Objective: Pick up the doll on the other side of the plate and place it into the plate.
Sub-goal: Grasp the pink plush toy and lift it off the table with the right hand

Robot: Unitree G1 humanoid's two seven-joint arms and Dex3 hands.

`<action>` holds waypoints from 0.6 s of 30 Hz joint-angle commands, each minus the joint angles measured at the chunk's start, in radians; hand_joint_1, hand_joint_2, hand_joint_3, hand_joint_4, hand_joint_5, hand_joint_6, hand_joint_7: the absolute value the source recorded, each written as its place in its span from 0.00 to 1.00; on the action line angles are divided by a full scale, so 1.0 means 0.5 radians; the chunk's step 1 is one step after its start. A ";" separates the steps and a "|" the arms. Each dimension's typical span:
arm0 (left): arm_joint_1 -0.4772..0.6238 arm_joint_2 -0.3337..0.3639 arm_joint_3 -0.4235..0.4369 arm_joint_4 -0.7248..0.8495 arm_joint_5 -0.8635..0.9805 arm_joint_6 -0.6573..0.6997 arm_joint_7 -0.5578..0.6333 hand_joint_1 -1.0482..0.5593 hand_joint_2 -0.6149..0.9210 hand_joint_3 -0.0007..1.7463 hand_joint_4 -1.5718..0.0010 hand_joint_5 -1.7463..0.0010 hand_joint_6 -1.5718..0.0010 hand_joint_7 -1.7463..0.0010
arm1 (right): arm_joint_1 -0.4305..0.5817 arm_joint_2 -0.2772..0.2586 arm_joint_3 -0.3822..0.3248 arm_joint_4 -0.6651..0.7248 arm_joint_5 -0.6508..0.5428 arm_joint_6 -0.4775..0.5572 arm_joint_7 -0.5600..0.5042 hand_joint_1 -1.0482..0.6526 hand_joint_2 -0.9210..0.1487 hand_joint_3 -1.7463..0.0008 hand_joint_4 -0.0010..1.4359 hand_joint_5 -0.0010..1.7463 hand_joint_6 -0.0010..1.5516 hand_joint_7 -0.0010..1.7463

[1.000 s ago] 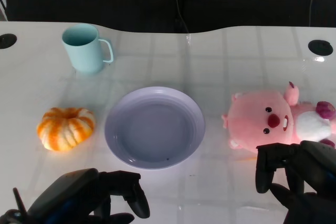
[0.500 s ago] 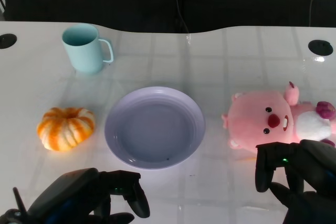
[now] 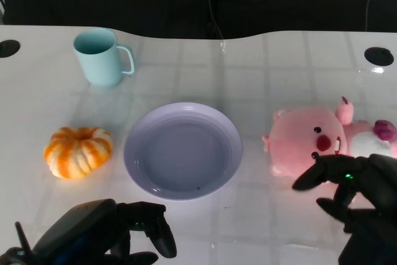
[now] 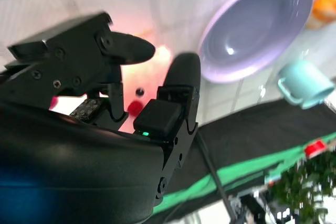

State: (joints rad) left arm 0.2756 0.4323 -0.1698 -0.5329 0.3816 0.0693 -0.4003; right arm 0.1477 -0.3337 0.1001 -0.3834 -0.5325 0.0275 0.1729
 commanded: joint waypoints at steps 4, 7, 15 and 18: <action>0.021 0.027 0.005 -0.006 -0.002 -0.016 -0.008 0.56 1.00 0.23 0.57 0.09 0.55 0.41 | -0.054 -0.051 -0.064 -0.006 -0.157 0.056 -0.070 0.41 0.00 0.94 0.31 0.24 0.35 0.00; 0.030 0.029 0.009 -0.024 -0.003 0.004 -0.019 0.56 1.00 0.22 0.57 0.09 0.55 0.42 | -0.067 -0.067 -0.066 0.007 -0.226 0.074 -0.089 0.36 0.00 0.96 0.22 0.20 0.26 0.00; 0.028 0.027 0.003 -0.016 0.001 -0.008 -0.015 0.56 1.00 0.23 0.58 0.07 0.56 0.41 | -0.126 -0.076 -0.058 0.008 -0.412 0.208 -0.068 0.29 0.02 1.00 0.08 0.16 0.16 0.00; 0.021 0.029 0.002 -0.017 0.005 0.002 -0.021 0.56 1.00 0.23 0.58 0.08 0.56 0.41 | -0.180 -0.089 -0.031 0.033 -0.498 0.289 -0.022 0.26 0.02 1.00 0.04 0.16 0.13 0.00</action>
State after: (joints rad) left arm 0.2900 0.4328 -0.1702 -0.5340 0.3820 0.0657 -0.4004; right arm 0.0738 -0.3569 0.0906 -0.3724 -0.7704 0.1538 0.1514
